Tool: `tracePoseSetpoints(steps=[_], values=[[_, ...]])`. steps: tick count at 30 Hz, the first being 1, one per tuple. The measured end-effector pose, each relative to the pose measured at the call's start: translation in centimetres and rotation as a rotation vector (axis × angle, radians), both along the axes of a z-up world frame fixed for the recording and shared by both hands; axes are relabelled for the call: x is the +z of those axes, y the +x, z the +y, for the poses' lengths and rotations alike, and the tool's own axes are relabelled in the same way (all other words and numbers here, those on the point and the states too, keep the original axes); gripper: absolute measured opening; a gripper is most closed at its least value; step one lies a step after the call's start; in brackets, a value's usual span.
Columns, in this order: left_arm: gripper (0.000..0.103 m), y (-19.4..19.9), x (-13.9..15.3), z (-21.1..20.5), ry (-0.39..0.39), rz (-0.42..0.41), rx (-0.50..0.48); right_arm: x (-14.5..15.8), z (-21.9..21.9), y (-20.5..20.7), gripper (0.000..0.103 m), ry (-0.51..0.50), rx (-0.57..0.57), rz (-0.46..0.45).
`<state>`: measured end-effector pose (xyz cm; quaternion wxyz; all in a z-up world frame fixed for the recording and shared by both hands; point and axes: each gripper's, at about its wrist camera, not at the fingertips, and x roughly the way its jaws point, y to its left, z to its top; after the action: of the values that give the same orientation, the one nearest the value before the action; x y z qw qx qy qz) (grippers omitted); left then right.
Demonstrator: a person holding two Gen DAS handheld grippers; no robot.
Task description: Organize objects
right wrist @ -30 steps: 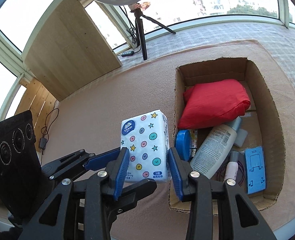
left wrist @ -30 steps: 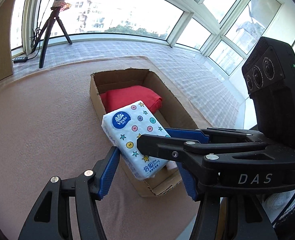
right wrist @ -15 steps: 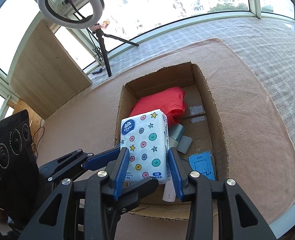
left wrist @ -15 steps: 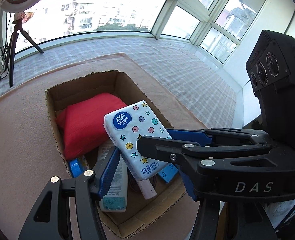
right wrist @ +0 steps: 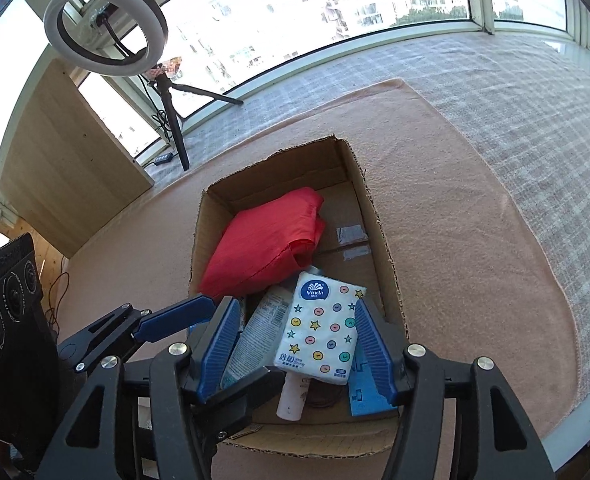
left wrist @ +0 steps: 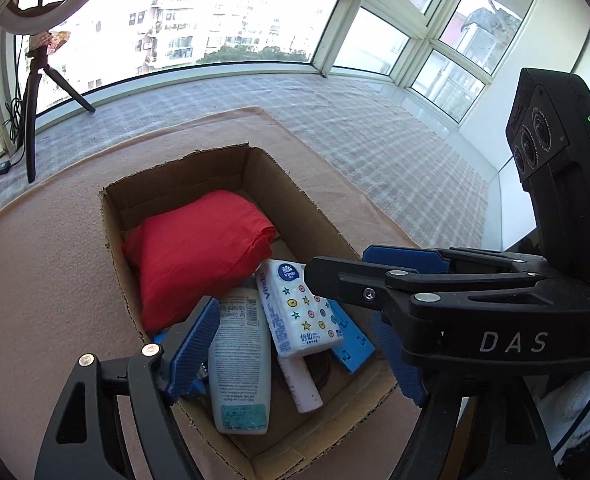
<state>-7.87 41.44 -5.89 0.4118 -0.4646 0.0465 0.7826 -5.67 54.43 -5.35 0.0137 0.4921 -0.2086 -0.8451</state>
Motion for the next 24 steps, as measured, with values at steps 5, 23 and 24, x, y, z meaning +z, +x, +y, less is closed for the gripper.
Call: tracePoseSetpoints(steps=[5, 23, 24], values=[[0.084, 0.1, 0.0, -0.7, -0.008, 0.003, 0.01, -0.1, -0.2, 0.1, 0.057, -0.002, -0.003, -0.007], [0.094, 0.4, 0.1, -9.6, -0.088, 0.007, 0.148, 0.4, -3.6, 0.9, 0.066, 0.054, -0.02, 0.001], [0.094, 0.3, 0.2, -10.6, -0.088, 0.007, 0.163, 0.4, -4.1, 0.9, 0.066, 0.06, -0.019, 0.002]])
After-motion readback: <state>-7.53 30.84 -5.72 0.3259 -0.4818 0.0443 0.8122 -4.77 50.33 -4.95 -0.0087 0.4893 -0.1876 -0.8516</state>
